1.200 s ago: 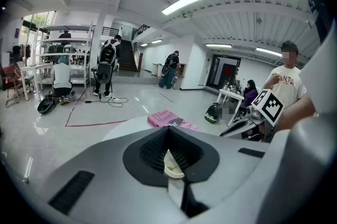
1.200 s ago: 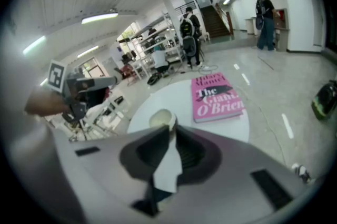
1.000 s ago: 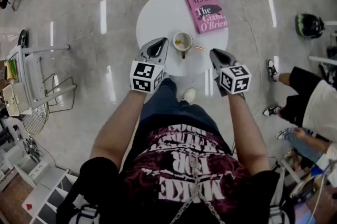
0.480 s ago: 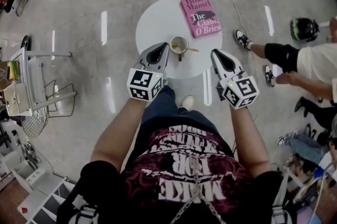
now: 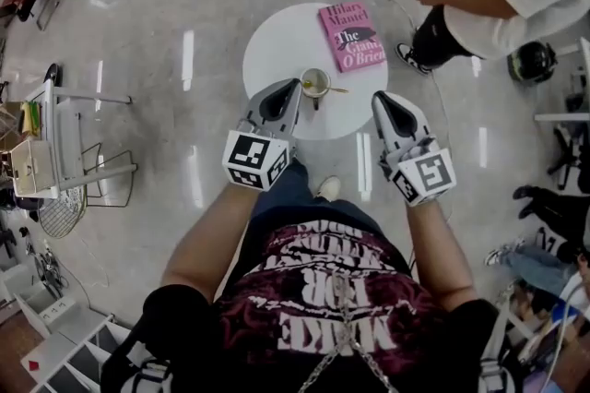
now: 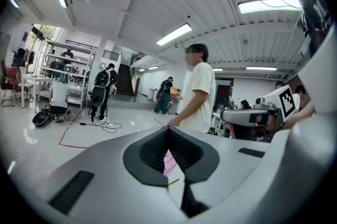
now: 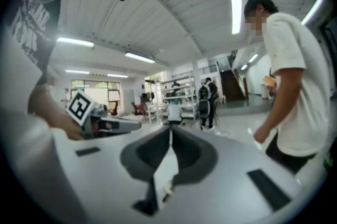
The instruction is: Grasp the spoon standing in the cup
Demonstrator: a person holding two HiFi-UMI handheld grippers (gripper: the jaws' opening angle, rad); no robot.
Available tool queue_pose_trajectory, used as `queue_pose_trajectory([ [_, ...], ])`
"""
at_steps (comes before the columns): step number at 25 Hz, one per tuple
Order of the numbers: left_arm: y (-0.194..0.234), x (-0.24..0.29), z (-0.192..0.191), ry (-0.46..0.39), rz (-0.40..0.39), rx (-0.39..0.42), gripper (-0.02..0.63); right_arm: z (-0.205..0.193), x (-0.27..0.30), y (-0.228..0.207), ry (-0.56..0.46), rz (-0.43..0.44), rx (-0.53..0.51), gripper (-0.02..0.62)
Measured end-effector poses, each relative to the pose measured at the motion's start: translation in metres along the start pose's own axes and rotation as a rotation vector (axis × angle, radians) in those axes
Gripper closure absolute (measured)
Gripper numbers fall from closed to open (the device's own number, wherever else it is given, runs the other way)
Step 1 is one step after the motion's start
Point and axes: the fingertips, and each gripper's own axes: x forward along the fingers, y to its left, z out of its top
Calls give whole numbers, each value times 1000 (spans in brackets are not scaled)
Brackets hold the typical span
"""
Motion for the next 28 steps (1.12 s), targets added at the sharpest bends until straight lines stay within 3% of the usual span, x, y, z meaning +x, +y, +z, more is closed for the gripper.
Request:
queue_pose_trajectory([
  [28,-5,-28,10,-39,34,12,581,1,-2,27,-2,10,-27,563],
])
